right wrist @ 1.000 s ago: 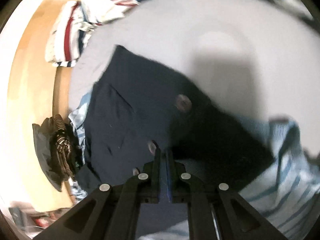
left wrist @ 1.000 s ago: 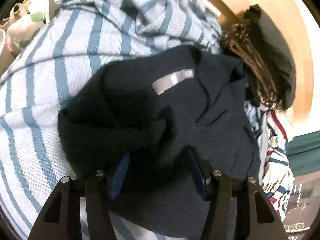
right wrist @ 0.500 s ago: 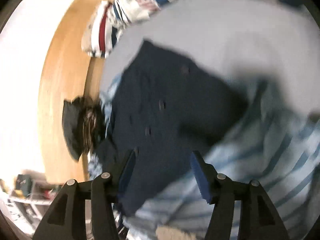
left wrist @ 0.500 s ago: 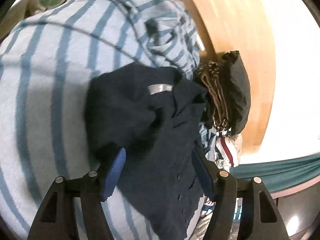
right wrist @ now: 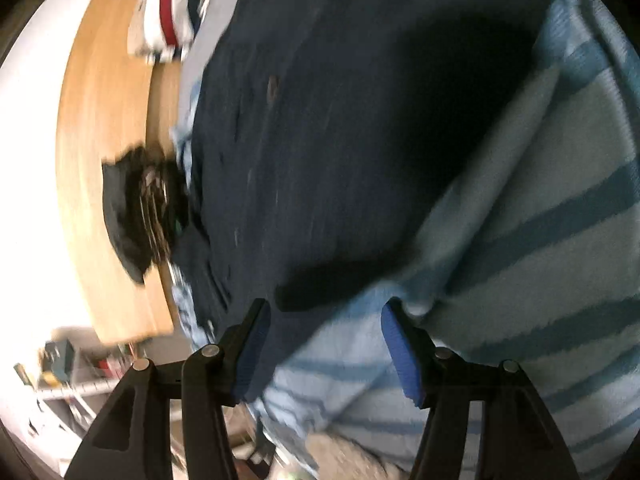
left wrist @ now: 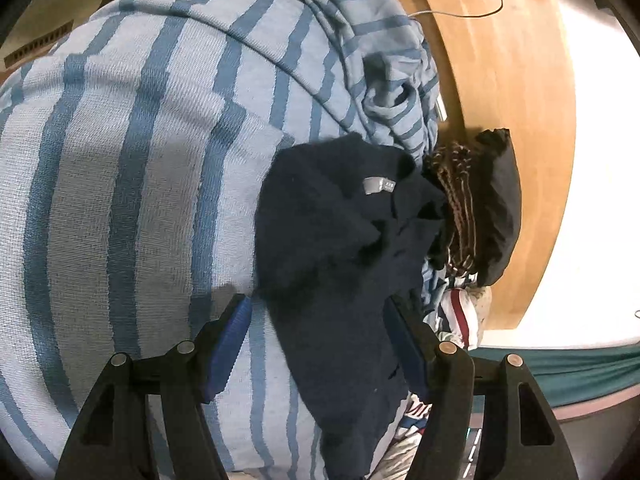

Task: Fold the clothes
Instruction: 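Release the cardigan and press its folded front flat with both tools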

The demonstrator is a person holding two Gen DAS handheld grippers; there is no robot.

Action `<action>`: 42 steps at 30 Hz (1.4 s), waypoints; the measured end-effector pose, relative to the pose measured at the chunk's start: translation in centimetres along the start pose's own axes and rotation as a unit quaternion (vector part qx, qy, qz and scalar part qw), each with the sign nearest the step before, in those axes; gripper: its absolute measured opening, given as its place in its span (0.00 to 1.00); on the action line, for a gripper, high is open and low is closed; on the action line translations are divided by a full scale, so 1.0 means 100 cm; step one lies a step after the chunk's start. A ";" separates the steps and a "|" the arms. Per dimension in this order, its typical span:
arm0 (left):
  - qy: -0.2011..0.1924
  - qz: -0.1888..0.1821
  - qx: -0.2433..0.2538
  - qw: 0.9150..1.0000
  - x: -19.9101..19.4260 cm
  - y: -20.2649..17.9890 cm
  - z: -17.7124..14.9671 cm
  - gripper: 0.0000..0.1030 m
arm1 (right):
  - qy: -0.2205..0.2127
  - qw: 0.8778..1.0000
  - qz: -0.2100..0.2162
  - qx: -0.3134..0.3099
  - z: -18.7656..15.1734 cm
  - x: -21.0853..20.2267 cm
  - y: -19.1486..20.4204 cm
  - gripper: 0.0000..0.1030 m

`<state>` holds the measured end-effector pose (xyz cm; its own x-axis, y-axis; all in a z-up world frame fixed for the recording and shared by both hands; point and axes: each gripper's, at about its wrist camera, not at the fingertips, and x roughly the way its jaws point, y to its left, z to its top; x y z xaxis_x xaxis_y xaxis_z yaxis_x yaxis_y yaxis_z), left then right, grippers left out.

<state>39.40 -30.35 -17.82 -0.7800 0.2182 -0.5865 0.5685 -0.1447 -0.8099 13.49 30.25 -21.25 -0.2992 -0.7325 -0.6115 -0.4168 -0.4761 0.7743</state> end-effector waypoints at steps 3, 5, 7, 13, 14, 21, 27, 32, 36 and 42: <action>0.008 0.003 -0.005 1.000 0.005 0.004 -0.002 0.67 | -0.055 0.998 -0.023 -0.001 0.011 -0.014 0.002 0.61; 0.010 0.005 -0.004 1.000 0.007 0.006 -0.003 0.67 | -0.079 0.996 -0.038 -0.001 0.020 -0.021 0.002 0.60; 0.015 0.008 -0.002 1.000 0.009 0.007 -0.004 0.67 | -0.101 0.994 -0.041 0.018 0.027 -0.025 -0.002 0.59; 0.028 0.000 -0.009 1.000 0.017 0.012 -0.007 0.67 | -0.140 0.989 -0.002 0.054 0.039 -0.028 -0.012 0.60; 0.029 -0.002 -0.012 1.000 0.018 0.013 -0.008 0.67 | -0.140 0.989 -0.005 0.050 0.041 -0.024 -0.009 0.60; 0.028 0.009 -0.024 0.999 0.027 0.010 -0.006 0.77 | -0.133 0.989 -0.061 0.024 0.048 0.004 0.024 0.66; 0.059 0.019 0.019 0.998 0.055 -0.013 -0.006 0.76 | -0.138 0.988 -0.055 0.043 0.052 0.009 0.027 0.70; 0.070 0.009 0.026 0.997 0.066 -0.015 -0.011 0.76 | -0.139 0.988 -0.026 0.055 0.052 0.003 0.021 0.70; 0.062 0.012 0.031 0.998 0.073 -0.018 -0.010 0.68 | -0.142 0.988 -0.039 0.033 0.051 0.005 0.025 0.70; 0.062 0.026 0.042 0.997 0.088 -0.028 -0.005 0.59 | -0.142 0.987 -0.070 0.009 0.052 0.009 0.037 0.70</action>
